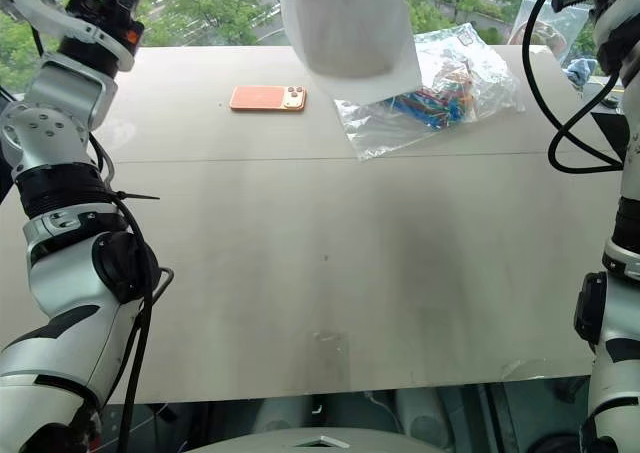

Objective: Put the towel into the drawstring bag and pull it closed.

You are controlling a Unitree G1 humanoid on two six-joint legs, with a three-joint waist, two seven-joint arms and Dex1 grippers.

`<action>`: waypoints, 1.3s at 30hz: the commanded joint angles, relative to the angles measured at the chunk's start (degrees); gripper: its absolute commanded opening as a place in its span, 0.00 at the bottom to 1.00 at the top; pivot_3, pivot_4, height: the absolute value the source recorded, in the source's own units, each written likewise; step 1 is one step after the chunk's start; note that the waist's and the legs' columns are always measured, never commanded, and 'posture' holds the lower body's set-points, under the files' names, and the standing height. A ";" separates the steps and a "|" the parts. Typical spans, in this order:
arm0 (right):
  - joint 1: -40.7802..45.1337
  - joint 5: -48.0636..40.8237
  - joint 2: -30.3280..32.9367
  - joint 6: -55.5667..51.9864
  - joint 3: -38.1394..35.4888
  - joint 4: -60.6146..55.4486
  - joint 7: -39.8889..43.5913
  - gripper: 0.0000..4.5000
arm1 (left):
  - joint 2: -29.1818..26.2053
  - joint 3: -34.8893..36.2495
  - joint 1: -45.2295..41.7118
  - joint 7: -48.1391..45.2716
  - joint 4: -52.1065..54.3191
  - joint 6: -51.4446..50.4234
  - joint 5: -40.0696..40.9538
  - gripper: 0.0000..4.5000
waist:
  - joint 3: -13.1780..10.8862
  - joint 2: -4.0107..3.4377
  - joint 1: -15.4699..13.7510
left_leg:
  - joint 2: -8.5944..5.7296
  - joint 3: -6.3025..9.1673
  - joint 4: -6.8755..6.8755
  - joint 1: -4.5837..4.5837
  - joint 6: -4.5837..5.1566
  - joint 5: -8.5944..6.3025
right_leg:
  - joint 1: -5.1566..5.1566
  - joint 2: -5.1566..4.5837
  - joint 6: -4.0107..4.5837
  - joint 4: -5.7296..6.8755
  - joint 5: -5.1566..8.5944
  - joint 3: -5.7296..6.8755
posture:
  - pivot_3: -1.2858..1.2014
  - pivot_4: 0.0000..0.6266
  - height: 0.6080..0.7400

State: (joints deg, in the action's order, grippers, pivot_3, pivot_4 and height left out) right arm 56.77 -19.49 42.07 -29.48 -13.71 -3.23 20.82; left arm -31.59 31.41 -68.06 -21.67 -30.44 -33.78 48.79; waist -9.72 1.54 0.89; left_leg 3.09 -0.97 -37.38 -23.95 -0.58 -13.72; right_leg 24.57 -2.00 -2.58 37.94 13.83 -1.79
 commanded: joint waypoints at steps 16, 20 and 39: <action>-9.89 -9.52 0.67 -7.41 -6.39 -10.31 1.44 0.00 | 0.70 -4.70 12.24 -4.18 15.39 -4.94 0.20 0.01 | -0.48 -0.20 -0.02 | 0.03 -0.01 -1.21 -1.26 -0.12 0.12 | 1.20 0.04 -0.07 1.09 -0.21 -0.04 | 0.52 0.24 1.00; -15.61 -2.93 6.21 -5.30 -6.54 -6.99 1.71 0.00 | -2.03 -5.38 15.09 -6.35 14.02 -4.30 -2.18 0.01 | -0.25 -0.16 -0.10 | 0.04 0.06 -0.75 -0.17 0.14 -0.06 | -0.01 0.05 -0.07 0.36 -0.17 0.07 | 0.52 0.24 1.00; -35.22 -8.56 0.99 -6.54 -3.32 -17.65 6.69 0.00 | 2.95 -15.81 41.39 -8.41 40.19 -5.63 -3.88 0.01 | -0.28 -0.13 -0.10 | 0.06 0.01 -0.62 0.12 0.26 -0.15 | -0.42 0.01 -0.13 0.02 -0.21 0.04 | 0.52 0.24 1.00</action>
State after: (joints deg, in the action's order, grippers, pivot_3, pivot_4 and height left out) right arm 21.88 -23.74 45.02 -34.96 -19.68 -14.04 26.05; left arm -30.04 19.19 -27.78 -30.71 3.08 -40.06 45.46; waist -10.00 1.41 0.79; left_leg 3.16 -0.95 -38.05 -23.81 -0.32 -13.87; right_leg 24.14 -1.99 -2.71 38.04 13.62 -1.75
